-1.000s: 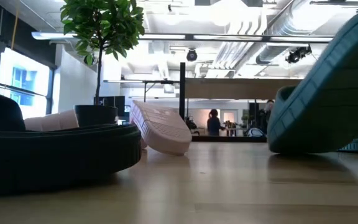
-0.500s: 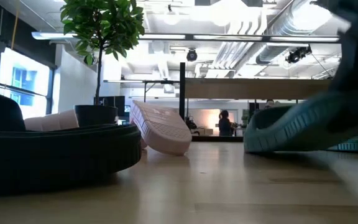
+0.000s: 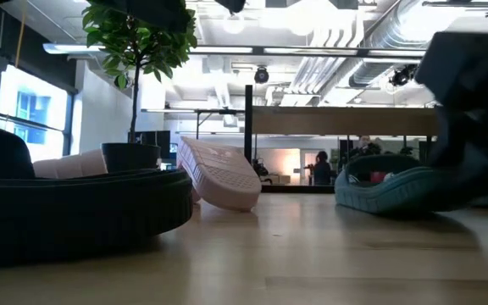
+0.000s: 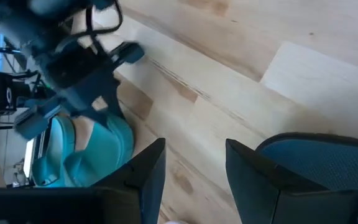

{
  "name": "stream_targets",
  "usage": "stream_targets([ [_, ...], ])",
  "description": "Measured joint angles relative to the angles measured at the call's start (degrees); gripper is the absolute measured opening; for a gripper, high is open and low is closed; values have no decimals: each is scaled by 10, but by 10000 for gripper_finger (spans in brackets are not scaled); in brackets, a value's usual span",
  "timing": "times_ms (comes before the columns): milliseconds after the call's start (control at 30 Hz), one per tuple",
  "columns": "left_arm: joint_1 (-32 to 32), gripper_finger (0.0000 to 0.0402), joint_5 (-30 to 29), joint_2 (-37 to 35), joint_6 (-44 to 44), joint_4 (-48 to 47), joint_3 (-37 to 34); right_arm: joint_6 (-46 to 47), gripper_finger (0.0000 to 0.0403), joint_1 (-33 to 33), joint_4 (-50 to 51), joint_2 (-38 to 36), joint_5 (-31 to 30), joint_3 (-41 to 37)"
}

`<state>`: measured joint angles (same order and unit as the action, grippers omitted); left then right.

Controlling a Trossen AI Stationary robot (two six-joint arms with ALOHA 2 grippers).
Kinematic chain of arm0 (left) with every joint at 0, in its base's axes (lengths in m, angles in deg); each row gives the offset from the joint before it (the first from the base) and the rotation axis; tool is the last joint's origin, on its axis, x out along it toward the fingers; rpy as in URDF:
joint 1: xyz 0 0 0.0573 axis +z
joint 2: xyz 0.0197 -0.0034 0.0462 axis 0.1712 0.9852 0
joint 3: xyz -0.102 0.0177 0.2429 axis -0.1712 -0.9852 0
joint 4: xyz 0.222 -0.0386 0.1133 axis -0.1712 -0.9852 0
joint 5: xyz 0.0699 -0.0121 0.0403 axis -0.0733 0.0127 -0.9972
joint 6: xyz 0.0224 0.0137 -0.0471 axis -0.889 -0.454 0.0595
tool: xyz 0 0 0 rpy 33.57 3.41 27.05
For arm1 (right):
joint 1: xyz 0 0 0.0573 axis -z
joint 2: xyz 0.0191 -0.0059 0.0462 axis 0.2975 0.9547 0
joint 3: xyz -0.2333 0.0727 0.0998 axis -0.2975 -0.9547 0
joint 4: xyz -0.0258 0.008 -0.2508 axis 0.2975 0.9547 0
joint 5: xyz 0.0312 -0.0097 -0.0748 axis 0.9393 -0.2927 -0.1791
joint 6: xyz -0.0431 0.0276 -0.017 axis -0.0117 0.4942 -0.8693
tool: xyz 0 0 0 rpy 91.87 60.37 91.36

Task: Pick and place slides into the shelf
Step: Put the green slide under the shelf

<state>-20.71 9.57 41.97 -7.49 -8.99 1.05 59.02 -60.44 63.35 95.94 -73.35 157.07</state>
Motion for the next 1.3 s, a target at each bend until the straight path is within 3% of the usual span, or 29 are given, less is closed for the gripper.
stream_targets([
  [267,19,150,9,0,-1,2,0,-40,27,40,-133,-104,0,-143],
  [567,30,150,13,0,-7,3,0,-57,27,79,-163,-162,9,-227],
  [800,48,150,15,0,-5,8,0,-113,27,110,-241,-179,9,-261],
  [1100,58,150,42,0,0,14,0,-116,28,123,-247,-187,11,-277],
  [1300,58,150,45,0,0,15,0,-88,90,117,-244,-185,-13,-280],
])
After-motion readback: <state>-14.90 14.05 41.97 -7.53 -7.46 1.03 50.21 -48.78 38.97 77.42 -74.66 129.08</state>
